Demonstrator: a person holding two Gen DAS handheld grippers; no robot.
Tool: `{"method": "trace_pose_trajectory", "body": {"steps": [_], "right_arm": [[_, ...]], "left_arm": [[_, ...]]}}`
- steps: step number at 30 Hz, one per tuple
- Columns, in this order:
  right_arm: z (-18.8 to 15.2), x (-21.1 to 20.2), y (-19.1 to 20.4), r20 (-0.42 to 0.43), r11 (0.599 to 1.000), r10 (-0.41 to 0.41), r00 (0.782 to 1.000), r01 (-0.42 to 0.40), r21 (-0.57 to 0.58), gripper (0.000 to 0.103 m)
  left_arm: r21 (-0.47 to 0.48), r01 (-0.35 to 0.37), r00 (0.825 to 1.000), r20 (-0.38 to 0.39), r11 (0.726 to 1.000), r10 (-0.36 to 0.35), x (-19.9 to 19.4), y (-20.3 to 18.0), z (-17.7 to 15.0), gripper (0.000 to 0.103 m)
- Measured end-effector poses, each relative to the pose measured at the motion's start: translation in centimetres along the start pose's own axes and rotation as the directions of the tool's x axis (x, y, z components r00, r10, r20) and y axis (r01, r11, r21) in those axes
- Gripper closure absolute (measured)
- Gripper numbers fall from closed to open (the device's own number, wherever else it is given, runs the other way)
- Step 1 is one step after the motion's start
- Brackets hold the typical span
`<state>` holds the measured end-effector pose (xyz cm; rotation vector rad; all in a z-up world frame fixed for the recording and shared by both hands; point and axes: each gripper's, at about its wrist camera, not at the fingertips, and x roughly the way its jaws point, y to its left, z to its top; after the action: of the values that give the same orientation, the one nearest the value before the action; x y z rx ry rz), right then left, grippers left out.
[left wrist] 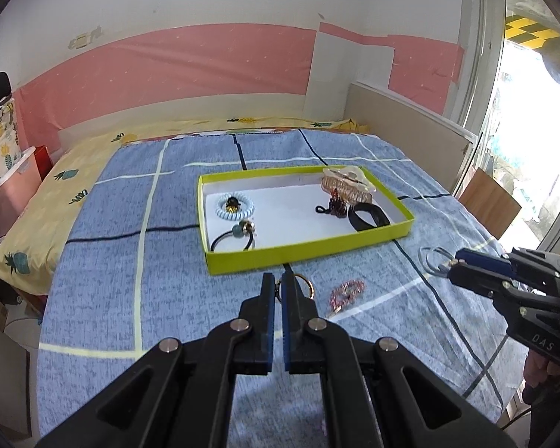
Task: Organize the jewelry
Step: 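Carry the ring and hair tie into the box and open both tools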
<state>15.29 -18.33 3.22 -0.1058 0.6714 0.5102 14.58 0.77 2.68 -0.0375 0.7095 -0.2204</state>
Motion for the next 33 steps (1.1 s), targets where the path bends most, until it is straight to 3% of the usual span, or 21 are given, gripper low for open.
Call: {"method": "trace_pose_trajectory", "body": {"steps": [15,25,33], "right_arm": [[5.3,5.4,-2.4,0.002,1.0,0.028,1.0,-0.028,0.004,0.085],[5.7,11.7,-4.9,-0.089,0.998,0.048,0.995,-0.043,0.05,0.085],[4.9,15.6,-5.7,-0.187,0.997,0.05,0.981,-0.038,0.071,0.085]], "left_arm": [[0.013,0.004,1.0,-0.002,1.0,-0.004,5.4,1.1,5.9,0.1],[0.006,0.033,0.998,-0.054,0.999,-0.033,11.5,2.6,8.5,0.1],[0.012,0.054,0.993,-0.109,0.998,-0.052,15.7,2.7,8.6,0.1]]}}
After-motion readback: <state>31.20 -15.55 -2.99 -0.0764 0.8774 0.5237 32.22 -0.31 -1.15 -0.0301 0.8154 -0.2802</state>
